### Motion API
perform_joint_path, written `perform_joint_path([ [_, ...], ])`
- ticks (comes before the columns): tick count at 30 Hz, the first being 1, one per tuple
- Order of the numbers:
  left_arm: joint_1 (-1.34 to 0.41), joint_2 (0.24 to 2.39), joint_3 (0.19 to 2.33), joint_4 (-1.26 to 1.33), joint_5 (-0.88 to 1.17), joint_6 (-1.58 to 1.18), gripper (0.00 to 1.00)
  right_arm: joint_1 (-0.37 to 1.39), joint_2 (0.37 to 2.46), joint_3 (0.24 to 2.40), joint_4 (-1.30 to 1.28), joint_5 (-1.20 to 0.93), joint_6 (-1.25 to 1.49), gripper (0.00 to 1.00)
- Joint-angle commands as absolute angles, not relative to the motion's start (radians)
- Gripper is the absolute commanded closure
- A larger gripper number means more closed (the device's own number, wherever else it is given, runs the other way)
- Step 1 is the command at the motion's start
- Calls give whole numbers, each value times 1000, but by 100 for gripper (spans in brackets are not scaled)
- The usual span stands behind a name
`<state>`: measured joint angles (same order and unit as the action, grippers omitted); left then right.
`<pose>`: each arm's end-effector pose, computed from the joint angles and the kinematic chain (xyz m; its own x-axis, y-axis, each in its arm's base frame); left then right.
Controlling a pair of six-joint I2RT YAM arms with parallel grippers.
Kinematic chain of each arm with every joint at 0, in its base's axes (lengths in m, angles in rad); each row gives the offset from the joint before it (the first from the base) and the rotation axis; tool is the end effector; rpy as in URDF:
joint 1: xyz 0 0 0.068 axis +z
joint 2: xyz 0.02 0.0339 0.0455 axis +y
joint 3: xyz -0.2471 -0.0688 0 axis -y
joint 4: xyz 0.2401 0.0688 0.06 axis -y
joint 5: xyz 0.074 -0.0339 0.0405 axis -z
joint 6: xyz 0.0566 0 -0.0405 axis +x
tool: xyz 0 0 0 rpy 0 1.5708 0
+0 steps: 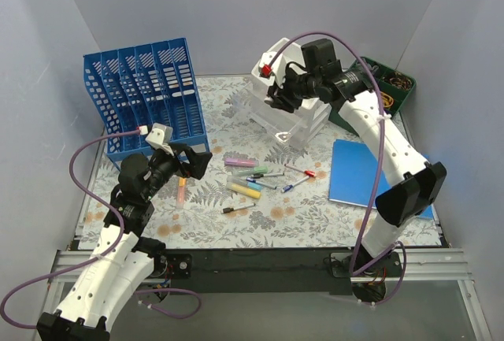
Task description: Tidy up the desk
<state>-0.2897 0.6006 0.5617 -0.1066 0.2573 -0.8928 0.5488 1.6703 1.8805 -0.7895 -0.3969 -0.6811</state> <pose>0.1739 -0.0669 0.2851 -0.4902 -0.6398 -0.5919 0.2164 0.5685 -0.7937 0.3063 0.2130 0.3991 0.1139 -0.6110 -0.7834 -0.8823 0.3004 -0.3625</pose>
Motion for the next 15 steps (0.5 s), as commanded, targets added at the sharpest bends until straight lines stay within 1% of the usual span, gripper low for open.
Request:
perform_joint_path([
  [1, -285, 595, 561, -117, 249, -874, 2, 532, 1761, 1933, -733, -385, -552, 82],
  [7, -285, 598, 563, -117, 256, -874, 2, 529, 1830, 1939, -713, -324, -512, 76],
  [10, -285, 598, 564, -117, 258, -874, 2, 529, 1850, 1940, -704, -301, -499, 72],
  [13, -285, 600, 565, -117, 262, -876, 2, 529, 1856, 1937, -704, -291, -494, 66],
  [15, -285, 604, 565, -118, 264, -876, 2, 529, 1856, 1931, -703, -293, -489, 61],
])
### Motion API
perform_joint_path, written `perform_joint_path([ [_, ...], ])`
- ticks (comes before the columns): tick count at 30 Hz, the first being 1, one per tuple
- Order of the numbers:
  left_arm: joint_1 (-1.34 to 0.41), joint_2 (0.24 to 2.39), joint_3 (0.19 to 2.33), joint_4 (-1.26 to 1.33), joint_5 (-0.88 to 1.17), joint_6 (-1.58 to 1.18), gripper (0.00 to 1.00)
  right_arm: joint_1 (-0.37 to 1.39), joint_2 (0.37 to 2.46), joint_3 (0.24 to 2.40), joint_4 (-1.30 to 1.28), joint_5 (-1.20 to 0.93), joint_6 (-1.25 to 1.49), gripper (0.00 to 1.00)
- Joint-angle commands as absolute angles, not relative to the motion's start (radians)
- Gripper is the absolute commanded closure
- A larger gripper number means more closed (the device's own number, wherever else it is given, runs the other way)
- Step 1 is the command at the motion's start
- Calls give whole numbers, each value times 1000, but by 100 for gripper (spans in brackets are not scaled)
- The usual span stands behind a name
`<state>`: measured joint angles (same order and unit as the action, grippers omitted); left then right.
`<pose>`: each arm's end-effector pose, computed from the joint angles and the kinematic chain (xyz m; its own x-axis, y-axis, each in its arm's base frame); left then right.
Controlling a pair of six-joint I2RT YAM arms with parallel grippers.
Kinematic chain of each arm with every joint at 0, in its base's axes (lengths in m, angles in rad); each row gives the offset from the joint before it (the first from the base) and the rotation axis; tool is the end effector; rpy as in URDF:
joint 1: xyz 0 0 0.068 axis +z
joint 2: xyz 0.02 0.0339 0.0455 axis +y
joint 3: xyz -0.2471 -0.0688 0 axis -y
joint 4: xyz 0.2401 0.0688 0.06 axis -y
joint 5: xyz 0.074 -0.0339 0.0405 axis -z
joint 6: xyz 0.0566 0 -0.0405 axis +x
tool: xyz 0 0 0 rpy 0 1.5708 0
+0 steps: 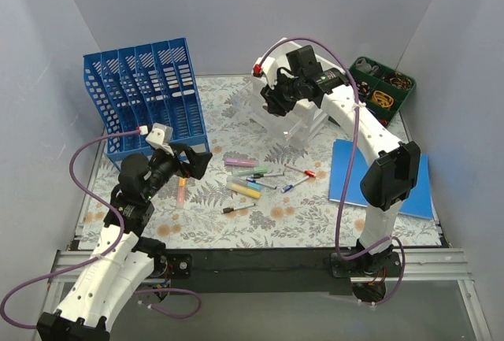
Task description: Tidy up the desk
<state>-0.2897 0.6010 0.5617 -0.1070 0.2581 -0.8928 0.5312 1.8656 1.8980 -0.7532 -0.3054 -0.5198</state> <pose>0.1740 -0.0669 0.2850 -0.4912 -0.6394 -0.5916 0.2162 0.5684 -0.7938 0.3587 0.2305 0.3332 -0.1572 -0.6418 -0.7506 -0.8710 0.4483 -0.2009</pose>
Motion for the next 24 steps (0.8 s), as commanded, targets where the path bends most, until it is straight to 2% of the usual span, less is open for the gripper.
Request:
perform_joint_path([
  [1, -285, 604, 565, -117, 267, -876, 2, 528, 1856, 1922, -701, -293, -489, 58],
  [2, -285, 606, 565, -118, 270, -876, 2, 529, 1855, 1916, -700, -295, -488, 55],
  [11, -285, 607, 564, -117, 270, -877, 2, 529, 1838, 1885, -696, -310, -485, 45],
  [18, -285, 609, 563, -118, 272, -877, 2, 529, 1816, 1873, -698, -316, -485, 43],
  [24, -284, 611, 566, -118, 287, -888, 2, 532, 1775, 1868, -699, -313, -460, 46],
])
